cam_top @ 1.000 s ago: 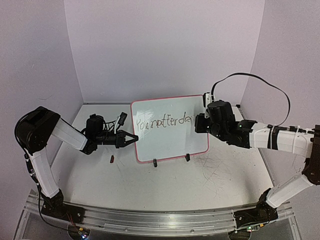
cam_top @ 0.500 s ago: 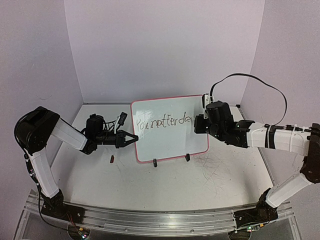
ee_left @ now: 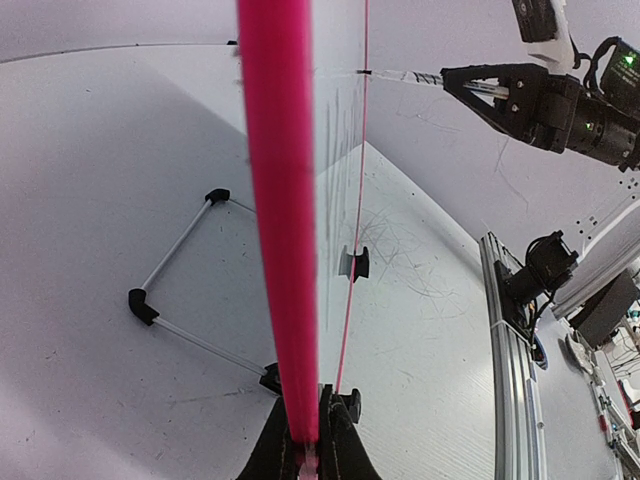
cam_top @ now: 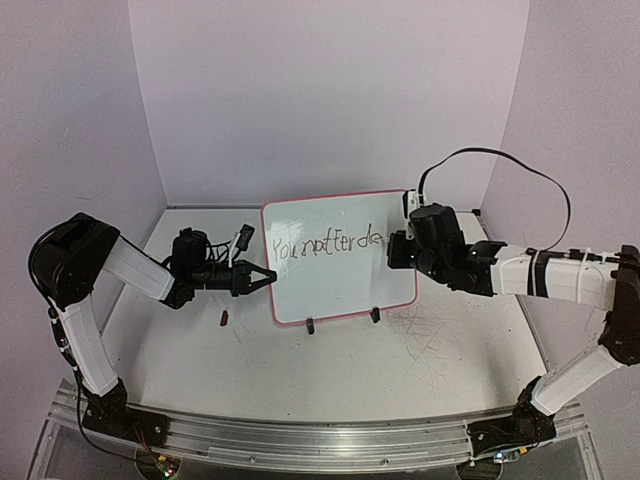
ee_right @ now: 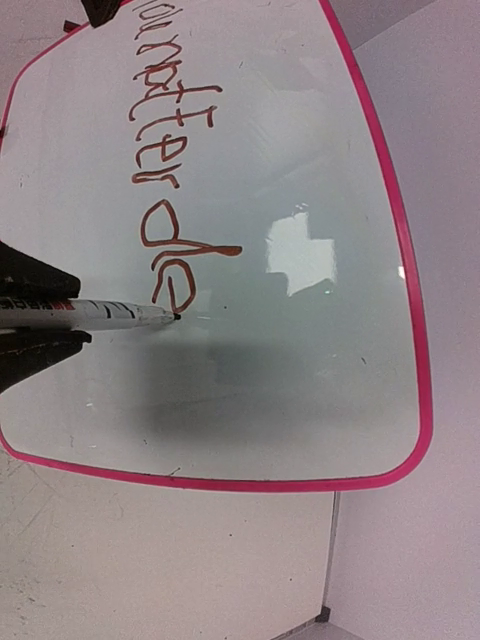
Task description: Write a sentence on the whiteboard
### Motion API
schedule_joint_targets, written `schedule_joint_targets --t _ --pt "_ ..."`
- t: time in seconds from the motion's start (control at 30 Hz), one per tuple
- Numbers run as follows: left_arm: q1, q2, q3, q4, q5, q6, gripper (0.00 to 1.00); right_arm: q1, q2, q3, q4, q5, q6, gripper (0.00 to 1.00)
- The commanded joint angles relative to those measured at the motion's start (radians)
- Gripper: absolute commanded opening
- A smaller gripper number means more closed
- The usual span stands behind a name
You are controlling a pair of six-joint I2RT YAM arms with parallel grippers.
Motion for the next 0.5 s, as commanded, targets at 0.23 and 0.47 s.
schedule_joint_targets --t 0.23,0.47 --pt "-0.008 -0.008 0.031 -0.059 -0.078 0.055 0.0 -0.004 -0.005 0.023 -0.005 0.082 0.018 0.0" --pt "-0.01 -0.005 0.034 -0.061 -0.077 0.055 0.0 -0.005 0.001 0.029 0.014 0.078 0.005 0.0"
